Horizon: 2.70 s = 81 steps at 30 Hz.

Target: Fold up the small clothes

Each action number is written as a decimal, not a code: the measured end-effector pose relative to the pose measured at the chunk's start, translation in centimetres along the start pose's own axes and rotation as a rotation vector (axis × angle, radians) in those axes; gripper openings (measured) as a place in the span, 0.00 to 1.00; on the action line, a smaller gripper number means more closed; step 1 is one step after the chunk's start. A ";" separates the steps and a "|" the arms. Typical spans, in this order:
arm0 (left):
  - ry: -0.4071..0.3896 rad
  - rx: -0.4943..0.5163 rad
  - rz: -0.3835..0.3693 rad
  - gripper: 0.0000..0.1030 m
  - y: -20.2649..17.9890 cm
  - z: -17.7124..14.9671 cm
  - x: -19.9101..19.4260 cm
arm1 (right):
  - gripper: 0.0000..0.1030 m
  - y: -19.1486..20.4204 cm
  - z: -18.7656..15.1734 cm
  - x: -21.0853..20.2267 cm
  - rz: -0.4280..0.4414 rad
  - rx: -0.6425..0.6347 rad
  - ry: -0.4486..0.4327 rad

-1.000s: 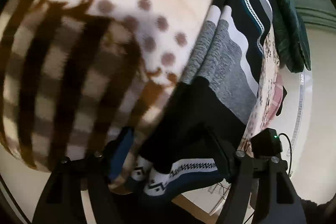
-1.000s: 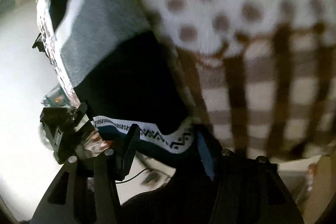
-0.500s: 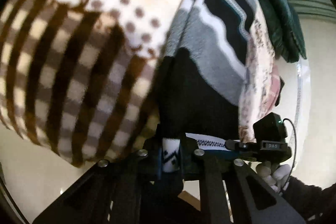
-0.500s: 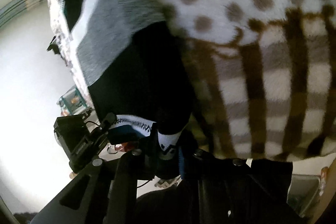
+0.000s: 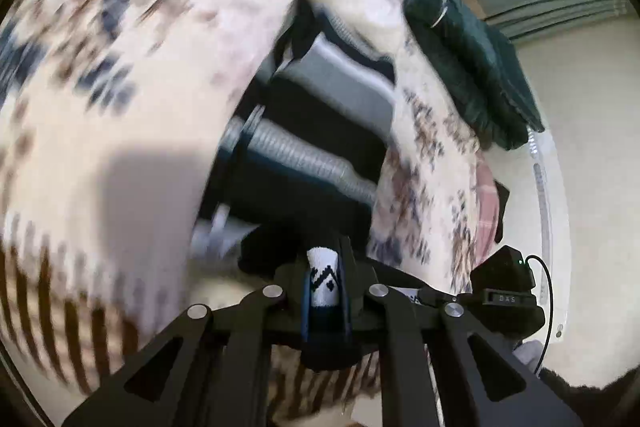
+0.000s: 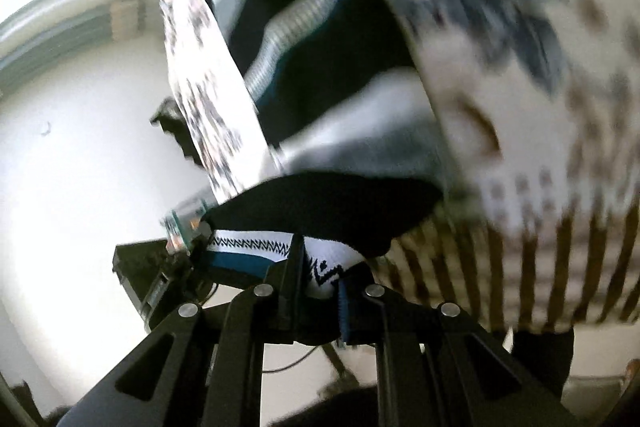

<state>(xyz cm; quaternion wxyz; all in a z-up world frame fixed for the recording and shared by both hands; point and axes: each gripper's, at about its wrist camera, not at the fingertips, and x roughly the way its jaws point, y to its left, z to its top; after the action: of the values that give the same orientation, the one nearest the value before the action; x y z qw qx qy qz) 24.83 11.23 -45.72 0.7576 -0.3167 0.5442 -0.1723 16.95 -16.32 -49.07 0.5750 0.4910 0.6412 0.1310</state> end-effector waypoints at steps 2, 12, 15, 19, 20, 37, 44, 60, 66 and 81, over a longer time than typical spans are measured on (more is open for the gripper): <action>-0.024 0.025 -0.008 0.09 -0.4 2.5 0.4 | 0.13 1.9 2.5 -0.5 -0.006 -0.008 -0.051; -0.100 0.092 -0.044 0.09 -2.9 15.9 5.5 | 0.12 9.5 18.0 -2.7 -0.019 -0.058 -0.221; -0.109 0.092 -0.038 0.09 -2.6 20.0 7.9 | 0.12 11.7 23.5 -2.7 -0.032 -0.070 -0.263; -0.059 0.021 -0.023 0.12 -0.7 25.3 12.2 | 0.13 13.7 30.9 -0.7 -0.019 -0.025 -0.293; -0.052 0.018 0.015 0.22 -0.3 26.4 13.2 | 0.15 13.5 31.9 -0.2 -0.010 -0.001 -0.284; -0.033 -0.142 0.008 0.70 6.5 12.4 7.1 | 0.73 8.4 32.4 -3.4 -0.304 -0.110 -0.216; -0.005 -0.313 -0.144 0.70 7.5 5.4 11.1 | 0.88 6.9 37.0 1.3 -0.129 -0.175 -0.047; -0.147 -0.322 -0.191 0.23 5.6 12.7 12.0 | 0.31 8.8 38.6 8.8 -0.007 -0.219 0.002; -0.007 -0.201 -0.140 0.31 6.1 17.4 8.9 | 0.29 2.9 24.7 3.9 0.041 0.101 -0.158; -0.114 -0.198 0.132 0.72 6.6 7.7 -0.7 | 0.64 -5.0 11.6 -1.3 -0.172 0.270 -0.024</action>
<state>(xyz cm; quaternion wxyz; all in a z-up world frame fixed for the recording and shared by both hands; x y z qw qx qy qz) 31.23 18.77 -48.03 0.7621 -0.3626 0.5341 -0.0493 24.39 -24.36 -55.43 0.5206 0.5085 0.6857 -0.0121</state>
